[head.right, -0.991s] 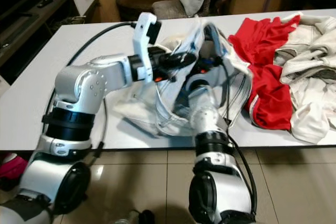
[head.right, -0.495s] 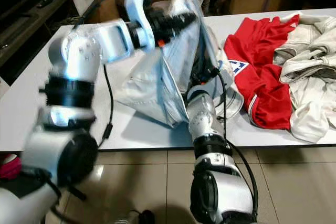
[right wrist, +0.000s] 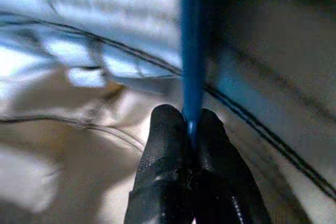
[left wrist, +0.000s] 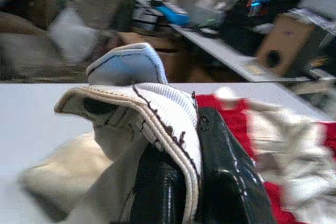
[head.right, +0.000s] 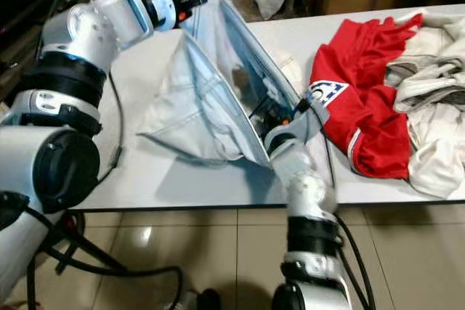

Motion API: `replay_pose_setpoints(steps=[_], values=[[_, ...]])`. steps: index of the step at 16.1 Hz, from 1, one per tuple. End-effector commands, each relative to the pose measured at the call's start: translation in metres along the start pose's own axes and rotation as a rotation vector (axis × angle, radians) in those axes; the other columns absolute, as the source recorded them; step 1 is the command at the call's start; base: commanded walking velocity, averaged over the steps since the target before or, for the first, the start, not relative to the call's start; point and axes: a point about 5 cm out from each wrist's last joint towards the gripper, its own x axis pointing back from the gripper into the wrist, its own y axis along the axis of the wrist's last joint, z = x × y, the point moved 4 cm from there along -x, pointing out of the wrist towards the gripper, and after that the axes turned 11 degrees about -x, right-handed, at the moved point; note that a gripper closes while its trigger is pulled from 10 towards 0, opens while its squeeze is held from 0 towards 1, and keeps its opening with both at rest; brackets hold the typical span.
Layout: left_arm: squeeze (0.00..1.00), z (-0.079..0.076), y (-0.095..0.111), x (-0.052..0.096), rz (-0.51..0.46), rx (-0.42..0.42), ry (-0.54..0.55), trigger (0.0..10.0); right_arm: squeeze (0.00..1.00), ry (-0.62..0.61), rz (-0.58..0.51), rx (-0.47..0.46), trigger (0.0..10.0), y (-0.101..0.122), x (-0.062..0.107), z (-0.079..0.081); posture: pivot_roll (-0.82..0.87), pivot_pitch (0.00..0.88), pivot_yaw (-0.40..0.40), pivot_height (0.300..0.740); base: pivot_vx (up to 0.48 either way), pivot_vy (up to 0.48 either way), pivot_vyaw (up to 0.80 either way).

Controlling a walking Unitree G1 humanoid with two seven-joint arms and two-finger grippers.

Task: Hang hanger

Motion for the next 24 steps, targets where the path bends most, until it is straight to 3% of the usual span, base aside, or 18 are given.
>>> replay_pose_setpoints(steps=[1,4,7,9,11,13,15,16,17,18,20,24], values=[[0.0,0.021,0.027,0.008,-0.082,-0.094,0.098,0.0,0.0,0.051,0.034,0.014,10.0,0.0,0.011,0.015,-0.13,0.0,0.198,0.74,0.0,0.0,0.0],[0.0,0.053,-0.01,0.015,0.024,-0.209,0.238,0.0,0.0,0.174,0.026,-0.009,10.0,0.021,0.038,0.05,-0.14,0.0,0.208,0.74,0.0,0.0,0.0],[0.0,0.071,-0.072,0.025,0.198,-0.325,0.283,0.0,0.0,0.302,0.012,-0.03,10.0,0.038,0.061,0.088,-0.16,0.0,0.216,0.74,0.0,0.0,0.0],[0.0,0.073,-0.109,0.031,0.297,-0.384,0.263,0.0,0.0,0.365,0.001,-0.062,10.0,0.05,0.07,0.107,-0.16,0.0,0.213,0.74,0.0,0.0,0.0],[0.0,0.062,-0.18,0.047,0.448,-0.371,0.173,0.0,0.0,0.442,-0.017,-0.092,10.0,0.068,0.078,0.132,-0.17,0.0,0.199,0.74,0.0,0.0,0.0],[0.0,0.053,-0.202,0.052,0.485,-0.357,0.125,0.0,0.0,0.453,-0.023,-0.085,10.0,0.074,0.078,0.136,-0.17,0.0,0.192,0.74,0.0,0.0,0.0],[0.0,0.04,-0.22,0.056,0.47,-0.288,0.057,0.0,0.0,0.444,-0.031,-0.057,10.0,0.083,0.073,0.138,-0.16,0.0,0.169,0.74,0.0,0.0,0.0],[0.0,0.033,-0.227,0.059,0.43,-0.226,0.0,10.0,0.0,0.45,-0.02,-0.059,10.0,0.086,0.07,0.142,-0.16,0.0,0.153,0.74,0.0,0.0,0.0],[0.0,0.032,-0.228,0.06,0.417,-0.205,-0.012,10.0,0.0,0.452,-0.017,-0.062,10.0,0.086,0.07,0.143,-0.16,0.0,0.153,0.74,0.0,0.0,0.0],[1.0,0.032,-0.226,0.061,0.389,-0.182,-0.03,10.0,0.0,0.452,-0.007,-0.059,10.0,0.086,0.068,0.144,-0.15,0.0,0.136,0.74,0.0,0.0,0.0],[1.0,0.037,-0.221,0.066,0.355,-0.183,-0.053,10.0,0.0,0.452,0.01,-0.047,10.0,0.084,0.065,0.145,-0.15,0.0,0.128,0.74,0.0,0.0,0.0],[1.0,0.076,-0.195,0.091,0.24,-0.151,-0.027,10.0,0.0,0.427,0.045,0.006,10.0,0.084,0.053,0.14,-0.13,0.0,0.088,0.74,0.0,0.0,0.0]])
